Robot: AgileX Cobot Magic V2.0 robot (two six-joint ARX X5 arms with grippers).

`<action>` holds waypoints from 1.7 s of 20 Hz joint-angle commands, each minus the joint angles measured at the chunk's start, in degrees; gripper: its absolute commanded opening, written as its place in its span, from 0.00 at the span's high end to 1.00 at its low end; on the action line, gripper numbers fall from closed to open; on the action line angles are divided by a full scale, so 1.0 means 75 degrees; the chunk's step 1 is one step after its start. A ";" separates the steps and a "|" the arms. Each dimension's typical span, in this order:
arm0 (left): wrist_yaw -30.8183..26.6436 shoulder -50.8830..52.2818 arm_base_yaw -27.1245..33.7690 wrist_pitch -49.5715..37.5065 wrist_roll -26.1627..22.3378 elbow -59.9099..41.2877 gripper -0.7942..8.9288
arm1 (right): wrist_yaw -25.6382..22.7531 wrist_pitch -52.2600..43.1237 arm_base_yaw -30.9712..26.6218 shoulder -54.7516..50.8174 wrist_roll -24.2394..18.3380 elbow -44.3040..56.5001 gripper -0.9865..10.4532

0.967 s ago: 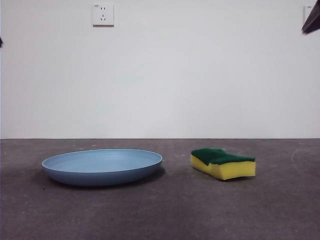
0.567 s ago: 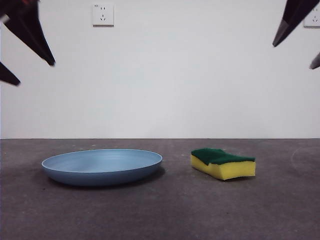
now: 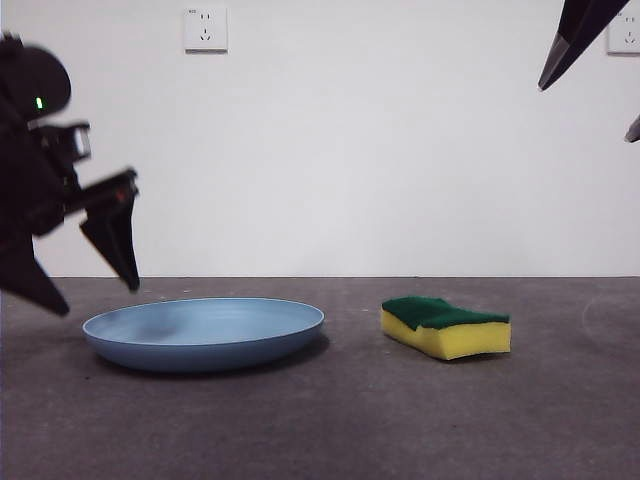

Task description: Pick up the plate,pick up the cloth,clean the plate with the cloth

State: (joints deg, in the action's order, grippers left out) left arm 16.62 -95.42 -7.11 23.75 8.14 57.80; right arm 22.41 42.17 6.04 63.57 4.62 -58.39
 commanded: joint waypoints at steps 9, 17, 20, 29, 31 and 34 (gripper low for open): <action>-0.0408 -0.0641 -0.0530 -0.0265 -0.0157 -0.0006 0.94 | 0.0023 -0.0020 0.0012 0.0012 0.0003 -0.0017 0.50; -0.1032 -0.0446 -0.0612 -0.0329 -0.0329 -0.0006 0.93 | 0.0020 -0.0070 0.0087 0.0012 -0.0122 -0.0023 0.50; -0.0997 0.0251 -0.0737 -0.0332 -0.0321 0.0000 0.93 | -0.0038 -0.0309 0.0513 0.0122 -0.0242 -0.0032 0.51; -0.1026 0.2856 -0.0801 0.0801 -0.0527 0.0000 0.93 | -0.1489 -0.0312 0.2060 0.2856 -0.1172 -0.1306 0.51; -0.1003 0.3244 -0.0804 0.1049 -0.0589 0.0000 0.93 | -0.1682 -0.0423 0.2226 0.3611 -0.1431 -0.1562 0.51; -0.0968 0.3628 -0.0804 0.1565 -0.0726 0.0000 0.93 | -0.1708 -0.0731 0.2264 0.4575 -0.1629 -0.1740 0.51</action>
State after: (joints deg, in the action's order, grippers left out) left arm 9.13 -68.18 -12.97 35.75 3.57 58.33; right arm 9.74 36.64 22.92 97.54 -6.33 -71.37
